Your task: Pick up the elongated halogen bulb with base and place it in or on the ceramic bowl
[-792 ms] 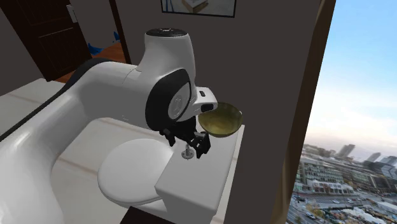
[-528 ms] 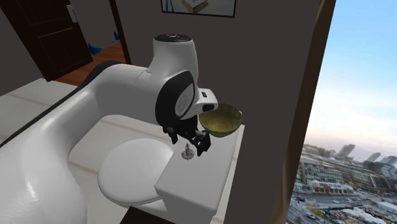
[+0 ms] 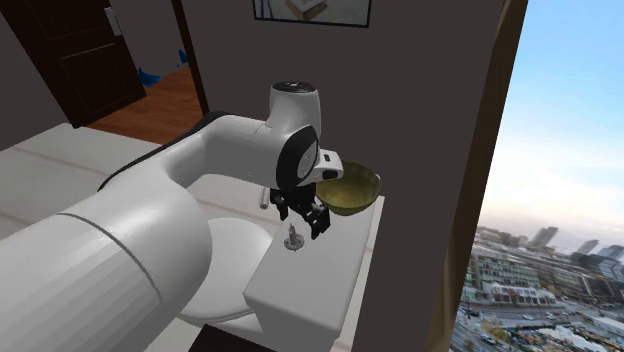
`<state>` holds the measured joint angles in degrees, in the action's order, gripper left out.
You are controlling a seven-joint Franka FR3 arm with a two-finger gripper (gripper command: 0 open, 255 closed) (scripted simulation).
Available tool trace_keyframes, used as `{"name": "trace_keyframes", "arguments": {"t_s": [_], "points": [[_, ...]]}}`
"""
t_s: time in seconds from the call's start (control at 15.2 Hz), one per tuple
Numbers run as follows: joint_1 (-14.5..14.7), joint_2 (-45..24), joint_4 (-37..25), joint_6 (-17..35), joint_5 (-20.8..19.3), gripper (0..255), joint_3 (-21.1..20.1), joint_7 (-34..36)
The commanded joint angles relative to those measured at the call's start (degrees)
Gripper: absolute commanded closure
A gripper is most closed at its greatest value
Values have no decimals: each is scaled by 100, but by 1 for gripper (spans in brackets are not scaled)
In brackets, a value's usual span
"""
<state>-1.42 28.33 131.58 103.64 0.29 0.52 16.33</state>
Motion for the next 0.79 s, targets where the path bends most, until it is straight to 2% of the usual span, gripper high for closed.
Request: {"name": "trace_keyframes", "arguments": {"t_s": [0.0,0.4,0.73], "points": [[-5,-132,59,178,14,0,-5,41],[-4,-183,448,618,16,0,-7,40],[-4,-183,448,618,16,0,-7,40]]}}
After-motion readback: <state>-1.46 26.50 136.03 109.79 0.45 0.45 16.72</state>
